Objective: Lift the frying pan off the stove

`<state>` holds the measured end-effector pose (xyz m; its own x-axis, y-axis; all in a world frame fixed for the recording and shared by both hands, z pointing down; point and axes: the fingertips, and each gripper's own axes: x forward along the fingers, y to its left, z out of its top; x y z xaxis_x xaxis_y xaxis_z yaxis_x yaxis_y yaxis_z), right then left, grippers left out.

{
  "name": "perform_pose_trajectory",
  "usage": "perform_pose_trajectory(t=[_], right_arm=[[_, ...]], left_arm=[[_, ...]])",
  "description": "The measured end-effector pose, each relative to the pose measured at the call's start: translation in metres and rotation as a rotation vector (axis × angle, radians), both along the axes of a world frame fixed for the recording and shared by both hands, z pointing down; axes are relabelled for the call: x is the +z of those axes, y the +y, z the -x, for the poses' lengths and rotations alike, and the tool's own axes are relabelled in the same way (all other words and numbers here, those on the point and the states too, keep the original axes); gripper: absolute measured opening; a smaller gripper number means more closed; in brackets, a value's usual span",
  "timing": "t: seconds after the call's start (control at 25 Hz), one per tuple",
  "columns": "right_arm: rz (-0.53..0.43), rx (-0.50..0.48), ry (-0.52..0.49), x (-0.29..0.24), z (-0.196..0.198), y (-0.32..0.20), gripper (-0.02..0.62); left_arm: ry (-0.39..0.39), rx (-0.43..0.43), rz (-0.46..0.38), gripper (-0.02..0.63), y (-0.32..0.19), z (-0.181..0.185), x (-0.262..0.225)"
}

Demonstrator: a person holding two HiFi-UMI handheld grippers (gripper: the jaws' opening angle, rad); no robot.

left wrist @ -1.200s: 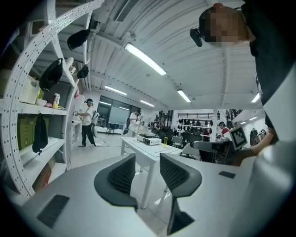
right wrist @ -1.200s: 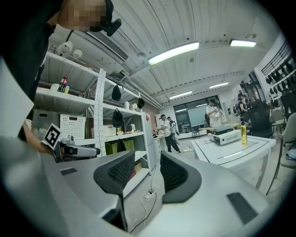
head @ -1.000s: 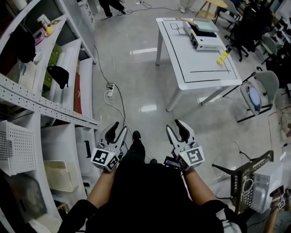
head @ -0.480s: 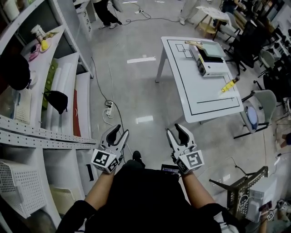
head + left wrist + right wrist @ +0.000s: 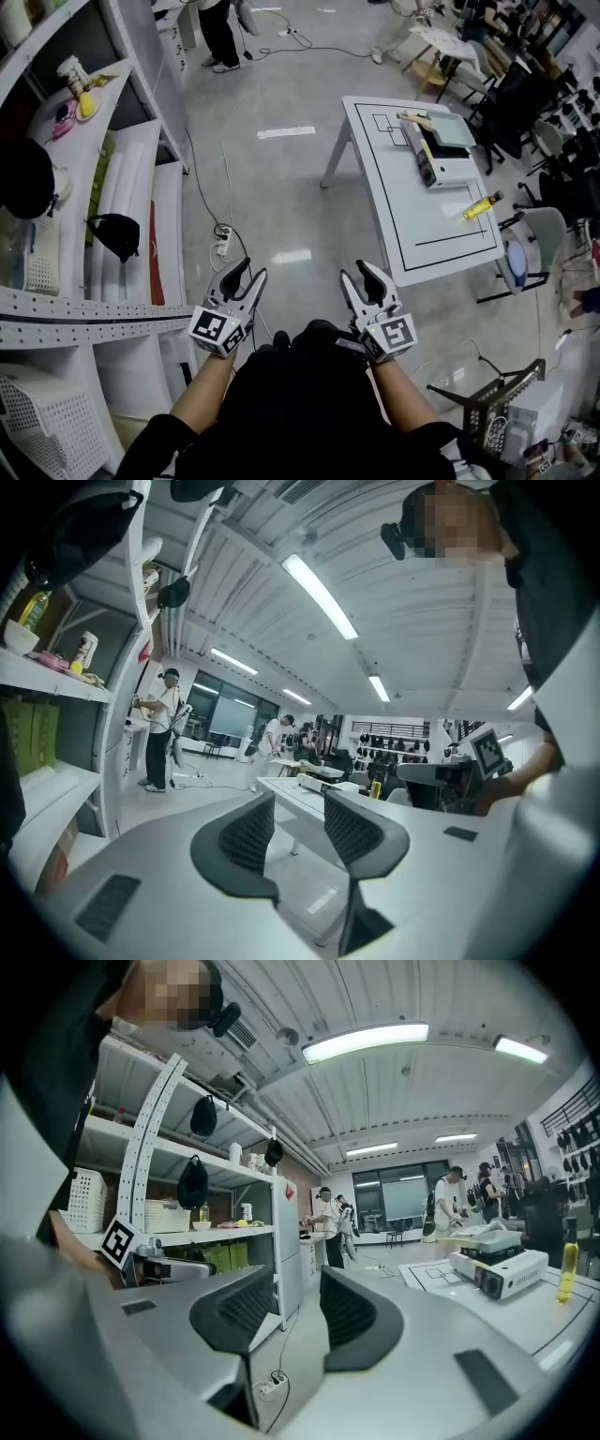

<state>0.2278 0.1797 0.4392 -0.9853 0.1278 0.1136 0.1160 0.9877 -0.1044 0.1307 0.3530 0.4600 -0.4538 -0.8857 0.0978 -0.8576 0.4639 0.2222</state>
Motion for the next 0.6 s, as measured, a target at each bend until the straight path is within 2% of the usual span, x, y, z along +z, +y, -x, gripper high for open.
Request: perform_pose_trajectory(t=[0.32, 0.6], right_arm=[[0.026, -0.02, -0.004, 0.014, 0.061, -0.014, 0.17], [0.042, -0.106, -0.024, 0.008, 0.159, -0.04, 0.166]], left_arm=[[0.023, -0.044, 0.004, 0.164, -0.004, 0.056, 0.015], [0.021, -0.117, 0.024, 0.164, -0.029, 0.134, 0.009]])
